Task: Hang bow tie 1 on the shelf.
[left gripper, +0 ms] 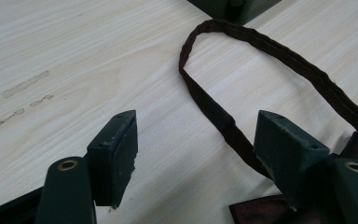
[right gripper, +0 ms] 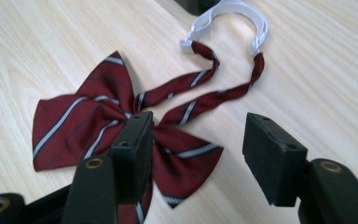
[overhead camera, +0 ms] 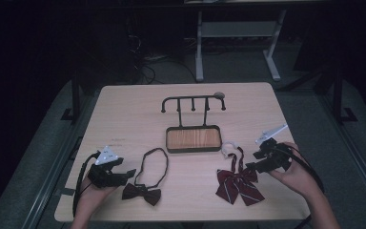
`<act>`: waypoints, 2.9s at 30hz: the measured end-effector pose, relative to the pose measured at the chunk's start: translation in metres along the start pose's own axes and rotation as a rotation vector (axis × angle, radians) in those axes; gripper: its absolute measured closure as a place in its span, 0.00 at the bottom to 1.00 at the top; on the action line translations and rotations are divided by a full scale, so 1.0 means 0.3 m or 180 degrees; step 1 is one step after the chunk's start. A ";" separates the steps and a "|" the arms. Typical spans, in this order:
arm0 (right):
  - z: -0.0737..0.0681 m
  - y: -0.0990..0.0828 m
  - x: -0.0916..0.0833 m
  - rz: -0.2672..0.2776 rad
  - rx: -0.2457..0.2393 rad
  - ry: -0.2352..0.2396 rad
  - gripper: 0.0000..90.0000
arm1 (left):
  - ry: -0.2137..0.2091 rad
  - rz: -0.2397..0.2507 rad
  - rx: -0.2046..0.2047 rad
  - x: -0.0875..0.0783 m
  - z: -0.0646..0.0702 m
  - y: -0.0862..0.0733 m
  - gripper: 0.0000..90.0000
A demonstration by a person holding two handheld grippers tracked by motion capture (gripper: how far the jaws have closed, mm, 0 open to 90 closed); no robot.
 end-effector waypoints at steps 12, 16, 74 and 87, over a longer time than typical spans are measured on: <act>0.036 0.096 -0.007 -0.0138 -0.0026 0.0073 0.48 | -0.0056 0.0019 -0.0018 -0.001 0.001 0.002 0.33; 0.049 0.118 -0.002 -0.0174 -0.0027 0.0066 0.48 | -0.0060 0.0046 -0.0026 -0.003 0.000 0.004 0.33; 0.161 0.240 0.201 -0.0809 0.0113 -0.0345 0.78 | -0.0066 -0.0002 -0.0011 0.004 -0.006 -0.001 0.33; 0.158 0.231 0.198 -0.0870 0.0143 -0.0245 0.93 | -0.0077 -0.0004 -0.0008 0.003 -0.006 -0.001 0.33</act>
Point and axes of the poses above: each handheld gripper's, and its own axes: x roughly forward along the jaws, y roughly out of its top, z roughly to its right, the point moved 5 cm from there along x, roughly forward along the jaws, and after that the axes turned 14 degrees about -z, right-handed, at the moved point
